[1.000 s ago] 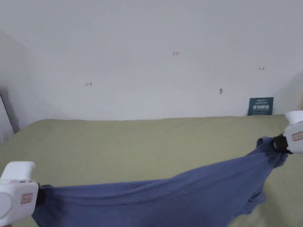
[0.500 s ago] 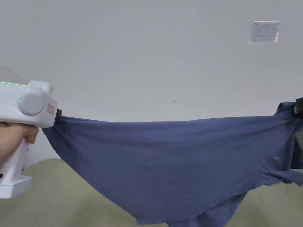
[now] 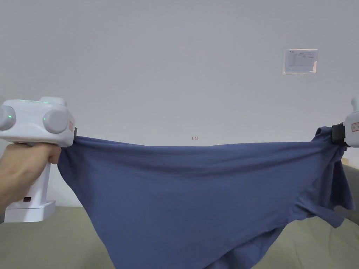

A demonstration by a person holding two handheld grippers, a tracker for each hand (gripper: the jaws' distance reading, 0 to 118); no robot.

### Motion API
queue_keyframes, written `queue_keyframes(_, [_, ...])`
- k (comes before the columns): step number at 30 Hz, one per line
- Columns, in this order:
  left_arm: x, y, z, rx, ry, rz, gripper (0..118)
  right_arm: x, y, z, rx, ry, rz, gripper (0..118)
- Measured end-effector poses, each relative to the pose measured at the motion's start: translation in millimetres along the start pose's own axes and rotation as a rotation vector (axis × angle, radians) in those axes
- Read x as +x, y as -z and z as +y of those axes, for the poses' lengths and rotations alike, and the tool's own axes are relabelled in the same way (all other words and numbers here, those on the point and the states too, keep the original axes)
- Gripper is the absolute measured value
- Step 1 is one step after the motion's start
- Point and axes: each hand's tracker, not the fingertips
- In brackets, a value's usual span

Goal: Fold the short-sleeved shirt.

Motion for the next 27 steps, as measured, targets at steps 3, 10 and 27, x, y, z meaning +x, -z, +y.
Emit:
queue_keyframes(3, [5.4,20.3,0.6,0.010,-0.017,0.019,1,-8.9,22.6,-2.2,0.023,-0.002,-0.009,4])
queue_keyframes(10, [19.9,87.7,0.3,-0.013,-0.034,0.064,1,-32.9,100.4,-6.0,0.000,0.000,-0.008,4])
queue_keyframes(27, [71.2,251.2,-58.8,-0.045,0.016,0.185,1,-90.8,292.0,-72.2,-0.088,-0.029,-0.008,4])
